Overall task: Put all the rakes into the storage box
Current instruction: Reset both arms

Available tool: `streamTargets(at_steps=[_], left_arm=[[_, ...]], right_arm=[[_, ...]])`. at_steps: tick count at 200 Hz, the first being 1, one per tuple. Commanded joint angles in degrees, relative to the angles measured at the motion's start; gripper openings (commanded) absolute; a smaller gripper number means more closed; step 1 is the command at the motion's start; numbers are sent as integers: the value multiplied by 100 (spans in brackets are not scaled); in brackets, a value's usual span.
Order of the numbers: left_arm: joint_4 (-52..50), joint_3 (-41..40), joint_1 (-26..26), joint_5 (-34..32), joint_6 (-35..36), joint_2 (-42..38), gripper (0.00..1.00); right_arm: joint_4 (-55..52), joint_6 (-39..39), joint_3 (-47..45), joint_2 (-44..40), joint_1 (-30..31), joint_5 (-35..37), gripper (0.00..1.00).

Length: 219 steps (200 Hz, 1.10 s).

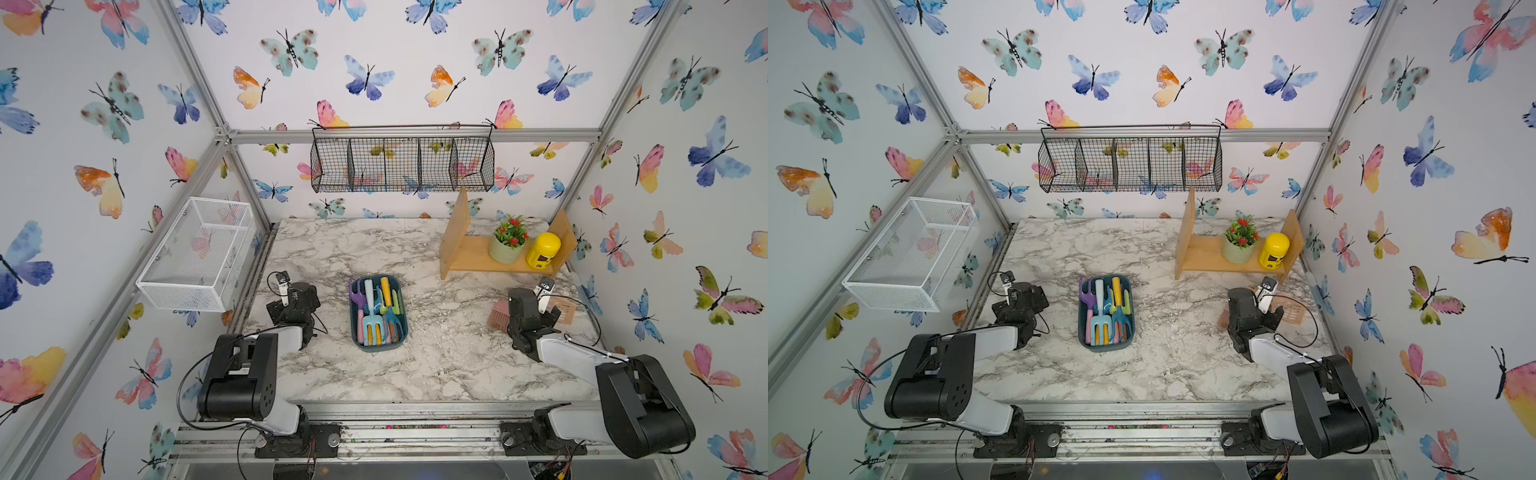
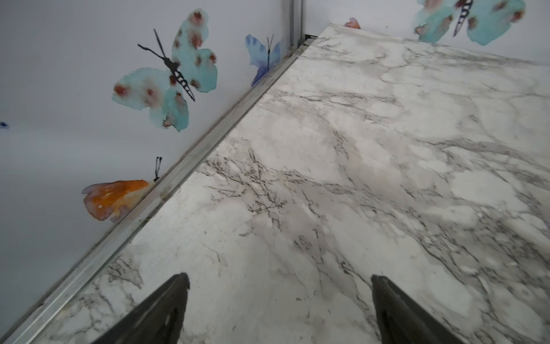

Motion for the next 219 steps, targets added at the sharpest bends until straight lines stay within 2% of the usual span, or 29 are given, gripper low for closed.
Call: streamTargets(at_steps=[1, 27, 45, 60, 84, 101, 142, 153, 165, 178, 192, 206, 219], left_arm=[[1295, -566, -94, 734, 514, -432, 99], [2145, -1152, -246, 536, 610, -692, 99], [2320, -1234, -352, 447, 691, -688, 99], [2357, -1256, -394, 412, 731, -692, 99], [2892, -1566, -392, 1039, 1020, -714, 99], [2862, -1530, -380, 1273, 1072, -664, 99], [2629, -1375, -175, 1634, 981, -597, 99], [3066, -1612, -176, 1900, 1101, -554, 99], [4189, -2002, -237, 1941, 1245, -332, 99], [4081, -1985, -237, 1967, 1235, -358, 99], [3108, -1714, -237, 1991, 1192, -655, 99], [3503, -1765, -228, 1931, 1197, -472, 98], [3223, -1705, -228, 1930, 1190, -562, 99]], right_arm=[[1361, -518, -84, 384, 3, 275, 79], [2429, -953, -415, 439, -53, 130, 79], [3612, -1270, -976, 308, -130, -365, 79], [3954, -1453, -1078, 402, -167, -722, 79], [4579, -2027, -1047, 847, -164, -1396, 77], [4219, -2296, -835, 966, -164, -2087, 75], [3440, -2362, -381, 1107, -330, -2855, 77], [3146, -2372, -167, 1199, -361, -2953, 79], [2891, -2329, 8, 1262, -400, -2972, 99], [2936, -2327, -26, 1231, -401, -2939, 99], [3001, -2312, -69, 1206, -401, -2887, 99], [3415, -2261, -358, 1081, -407, -2828, 99], [3788, -2213, -620, 974, -419, -2796, 99]])
